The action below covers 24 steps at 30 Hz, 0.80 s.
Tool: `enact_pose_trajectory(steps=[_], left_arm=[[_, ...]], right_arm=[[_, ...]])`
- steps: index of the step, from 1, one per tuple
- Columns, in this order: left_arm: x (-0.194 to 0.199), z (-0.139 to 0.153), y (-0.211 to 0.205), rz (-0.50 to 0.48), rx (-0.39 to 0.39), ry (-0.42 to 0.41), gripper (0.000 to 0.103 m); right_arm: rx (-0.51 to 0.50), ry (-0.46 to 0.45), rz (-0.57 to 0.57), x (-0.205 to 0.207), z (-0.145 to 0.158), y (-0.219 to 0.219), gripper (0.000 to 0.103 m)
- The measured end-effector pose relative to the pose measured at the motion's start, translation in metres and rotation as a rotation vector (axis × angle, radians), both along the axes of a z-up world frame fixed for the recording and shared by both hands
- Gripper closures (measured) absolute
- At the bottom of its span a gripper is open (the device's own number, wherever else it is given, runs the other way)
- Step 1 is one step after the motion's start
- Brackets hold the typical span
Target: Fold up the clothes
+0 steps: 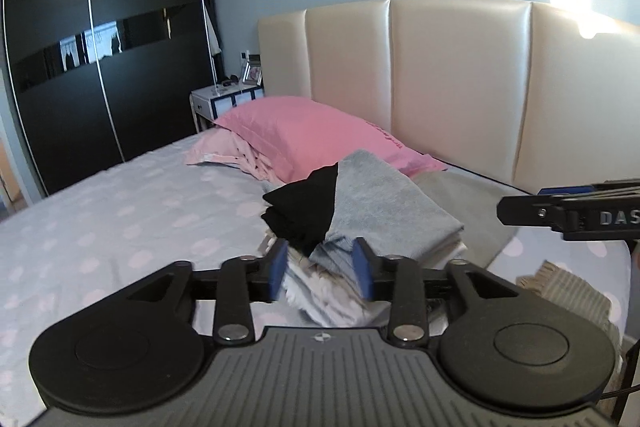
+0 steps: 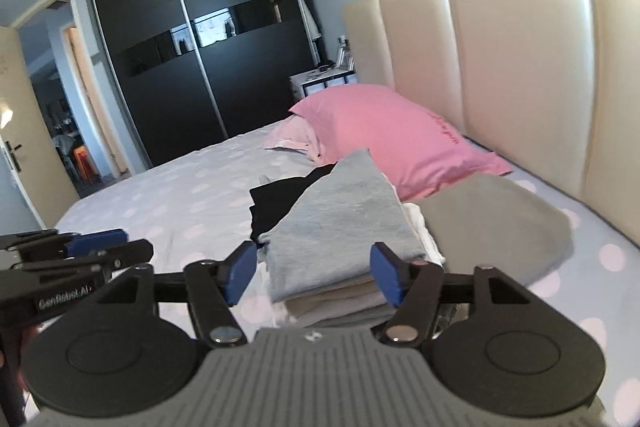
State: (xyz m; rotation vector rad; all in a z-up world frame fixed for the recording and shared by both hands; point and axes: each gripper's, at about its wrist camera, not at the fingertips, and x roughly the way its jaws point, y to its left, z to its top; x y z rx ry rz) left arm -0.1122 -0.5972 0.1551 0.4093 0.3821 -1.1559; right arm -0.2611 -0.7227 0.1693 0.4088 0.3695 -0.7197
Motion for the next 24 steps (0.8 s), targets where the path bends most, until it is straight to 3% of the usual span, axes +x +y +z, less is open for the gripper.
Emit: enact_pose_trajectory(steps=[3, 6, 13, 16, 24], left_arm=[[-0.012, 0.010, 0.024, 0.015, 0.015, 0.022, 0.056], [-0.019, 0.014, 0.045, 0.043, 0.029, 0.059, 0.045], [-0.029, 0.002, 0.089, 0.071, 0.056, 0.098, 0.045], [-0.031, -0.005, 0.099, 0.076, 0.064, 0.113, 0.045], [-0.030, -0.019, 0.098, 0.084, 0.077, 0.094, 0.045]], right_arm=[[0.007, 0.013, -0.032, -0.006, 0.010, 0.038, 0.031], [-0.013, 0.027, -0.061, -0.013, 0.013, 0.076, 0.031], [-0.103, 0.050, -0.129, -0.024, 0.006, 0.151, 0.028], [-0.122, 0.063, -0.159, -0.024, -0.001, 0.163, 0.028], [-0.034, 0.059, -0.203, -0.021, -0.020, 0.155, 0.028]])
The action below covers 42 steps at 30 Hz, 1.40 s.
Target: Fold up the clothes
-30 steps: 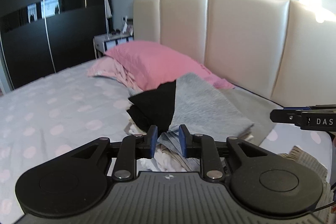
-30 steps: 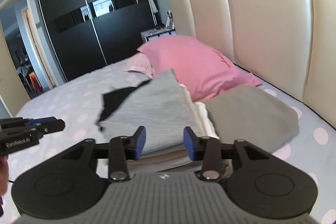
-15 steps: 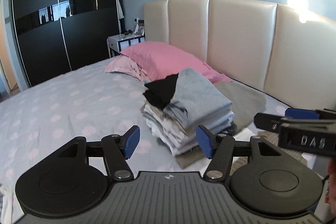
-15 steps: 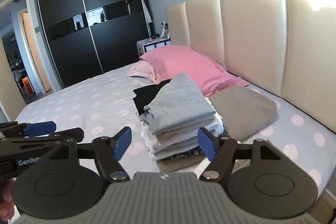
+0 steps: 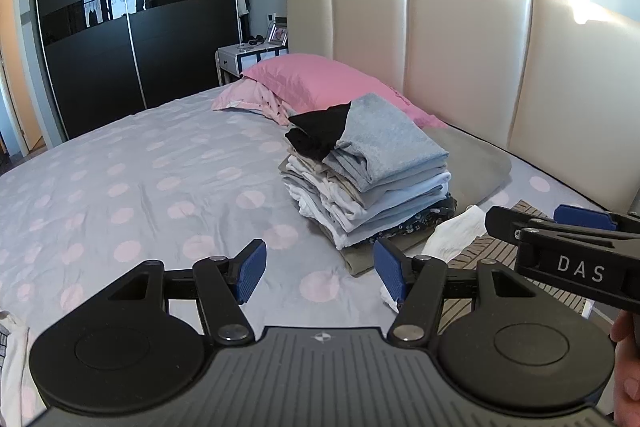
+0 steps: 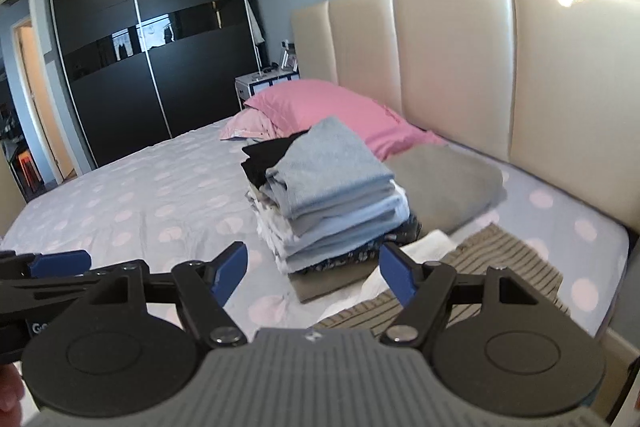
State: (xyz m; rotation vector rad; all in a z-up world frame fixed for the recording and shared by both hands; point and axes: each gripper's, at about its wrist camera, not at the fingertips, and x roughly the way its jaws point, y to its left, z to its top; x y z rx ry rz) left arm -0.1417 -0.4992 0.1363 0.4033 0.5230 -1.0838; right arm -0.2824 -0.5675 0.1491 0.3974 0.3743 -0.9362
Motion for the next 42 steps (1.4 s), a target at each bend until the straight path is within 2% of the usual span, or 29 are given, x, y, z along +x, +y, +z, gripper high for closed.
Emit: enact_pose_trajectory(steps=[5, 16, 42], left_arm=[[-0.001, -0.006, -0.011, -0.021, 0.021, -0.004, 0.045], [-0.007, -0.013, -0.029, -0.043, 0.033, 0.012, 0.045], [-0.009, -0.007, -0.031, -0.024, 0.025, 0.020, 0.046]], right_arm=[[-0.006, 0.020, -0.022, 0.008, -0.005, -0.004, 0.028], [0.021, 0.009, -0.039, -0.003, -0.010, -0.013, 0.028], [-0.004, 0.014, -0.060, -0.002, -0.006, -0.006, 0.028]])
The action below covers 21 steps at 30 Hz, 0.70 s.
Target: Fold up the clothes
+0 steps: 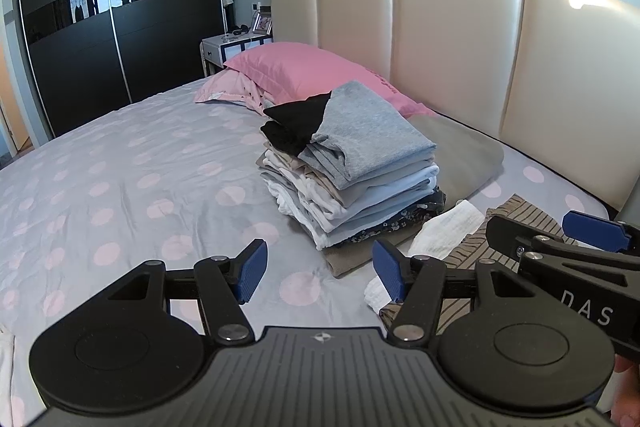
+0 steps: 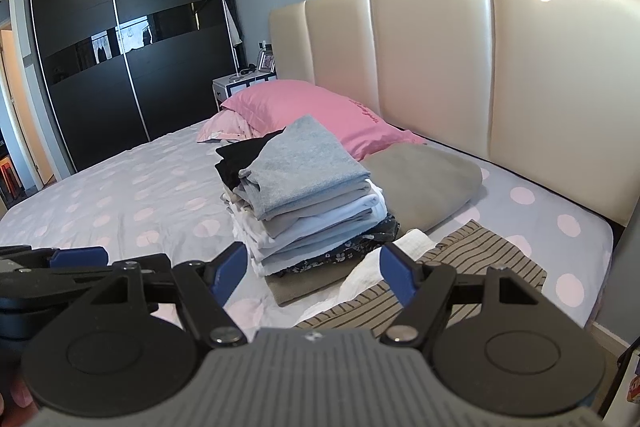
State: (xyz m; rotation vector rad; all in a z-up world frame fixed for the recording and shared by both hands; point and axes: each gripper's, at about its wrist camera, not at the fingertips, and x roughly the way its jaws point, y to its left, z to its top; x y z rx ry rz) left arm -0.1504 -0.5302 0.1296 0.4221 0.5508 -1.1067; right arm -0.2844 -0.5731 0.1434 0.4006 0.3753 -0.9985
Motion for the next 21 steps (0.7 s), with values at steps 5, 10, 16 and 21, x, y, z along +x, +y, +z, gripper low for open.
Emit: enact_pose_trajectory(steps=[5, 10, 16, 21], left_arm=[[-0.0011, 0.0006, 0.0000, 0.000, 0.000, -0.006, 0.047], [-0.0017, 0.0003, -0.0013, 0.000, -0.001, -0.009, 0.048], [-0.0019, -0.0008, -0.0009, 0.002, 0.002, -0.011, 0.048], [-0.0021, -0.0017, -0.0006, 0.004, 0.005, -0.013, 0.048]], right_arm=[[0.001, -0.006, -0.004, -0.0001, 0.0005, -0.0001, 0.028], [-0.002, -0.005, -0.007, 0.0007, 0.0007, -0.0001, 0.028], [-0.004, 0.003, -0.012, 0.0024, 0.0008, 0.0002, 0.028], [-0.009, 0.009, -0.012, 0.0034, 0.0013, 0.0006, 0.028]])
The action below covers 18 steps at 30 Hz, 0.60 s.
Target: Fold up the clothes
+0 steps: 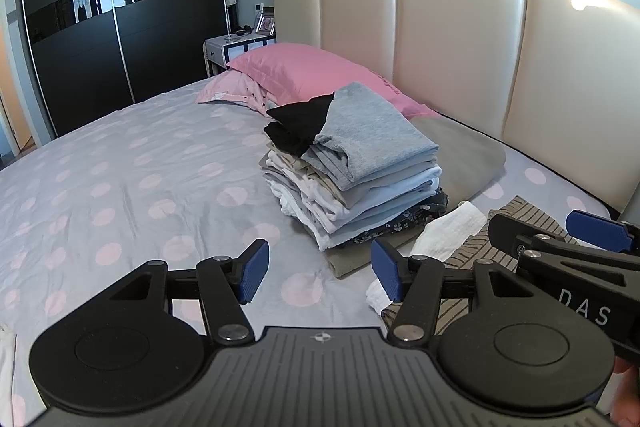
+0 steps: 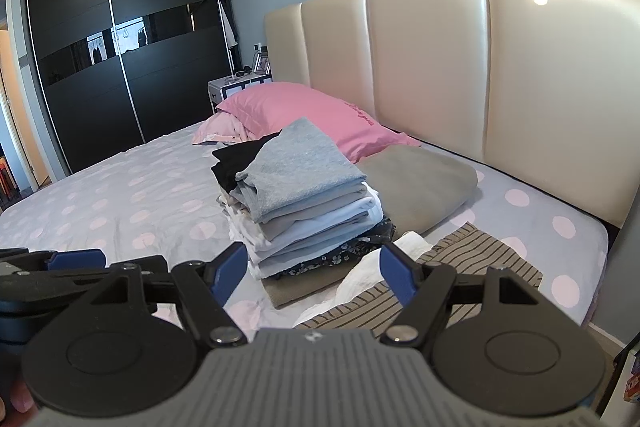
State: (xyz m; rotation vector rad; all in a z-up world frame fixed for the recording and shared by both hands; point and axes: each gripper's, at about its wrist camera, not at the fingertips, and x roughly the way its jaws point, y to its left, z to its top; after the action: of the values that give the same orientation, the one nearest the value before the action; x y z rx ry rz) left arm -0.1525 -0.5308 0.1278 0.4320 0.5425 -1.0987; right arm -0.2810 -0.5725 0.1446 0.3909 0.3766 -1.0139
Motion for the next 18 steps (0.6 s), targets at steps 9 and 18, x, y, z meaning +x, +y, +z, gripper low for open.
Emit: enact_pose_trajectory(steps=[9, 18], left_arm=[[-0.0022, -0.0006, 0.0012, 0.001, 0.003, -0.005, 0.050], [-0.0043, -0.0004, 0.0030, 0.000, 0.004, -0.008, 0.051]], right_arm=[[-0.005, 0.008, -0.010, -0.0017, 0.0000, 0.0016, 0.028], [-0.003, 0.006, -0.011, -0.0041, 0.0001, 0.0013, 0.028]])
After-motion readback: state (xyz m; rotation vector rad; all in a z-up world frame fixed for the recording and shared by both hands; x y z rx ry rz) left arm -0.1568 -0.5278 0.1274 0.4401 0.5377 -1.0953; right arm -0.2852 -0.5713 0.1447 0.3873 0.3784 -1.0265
